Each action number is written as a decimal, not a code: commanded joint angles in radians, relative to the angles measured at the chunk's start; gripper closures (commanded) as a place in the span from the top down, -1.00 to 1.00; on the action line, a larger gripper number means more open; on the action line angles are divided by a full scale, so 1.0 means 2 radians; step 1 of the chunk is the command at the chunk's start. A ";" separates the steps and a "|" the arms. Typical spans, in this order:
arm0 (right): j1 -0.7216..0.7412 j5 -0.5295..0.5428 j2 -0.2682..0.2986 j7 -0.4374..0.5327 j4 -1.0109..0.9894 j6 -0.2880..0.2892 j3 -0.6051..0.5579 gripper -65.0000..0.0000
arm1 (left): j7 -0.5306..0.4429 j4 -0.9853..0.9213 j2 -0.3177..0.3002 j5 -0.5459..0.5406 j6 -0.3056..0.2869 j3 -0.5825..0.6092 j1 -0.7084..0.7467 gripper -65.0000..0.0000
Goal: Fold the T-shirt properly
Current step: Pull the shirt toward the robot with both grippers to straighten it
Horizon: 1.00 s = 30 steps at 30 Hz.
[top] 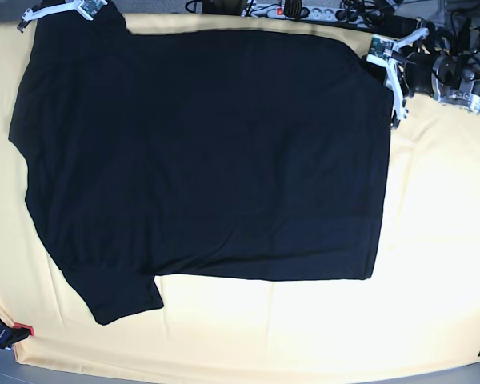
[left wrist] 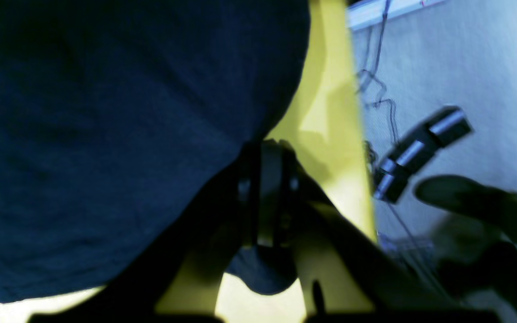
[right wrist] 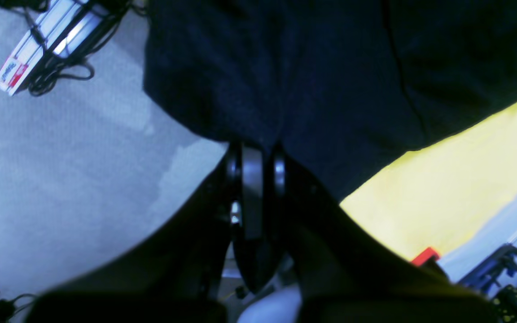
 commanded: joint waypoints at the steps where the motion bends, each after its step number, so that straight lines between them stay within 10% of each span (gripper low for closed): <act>1: -0.008 -0.004 0.003 -0.004 0.008 -0.008 0.003 -1.00 | 0.009 0.011 -0.012 -0.002 -0.001 -0.006 0.002 -1.00; 8: 0.021 -0.079 0.003 0.066 0.008 -0.036 0.003 -1.00 | 0.023 0.020 -0.009 0.014 0.005 -0.006 0.003 -1.00; 19: 0.199 -0.008 0.053 0.130 0.008 -0.014 0.003 -1.00 | 0.105 0.017 0.089 0.152 0.311 -0.007 0.000 -1.00; 30: 0.346 0.089 0.053 0.175 -0.116 0.047 0.002 -1.00 | 0.114 -0.058 0.193 0.213 0.404 -0.009 0.000 -1.00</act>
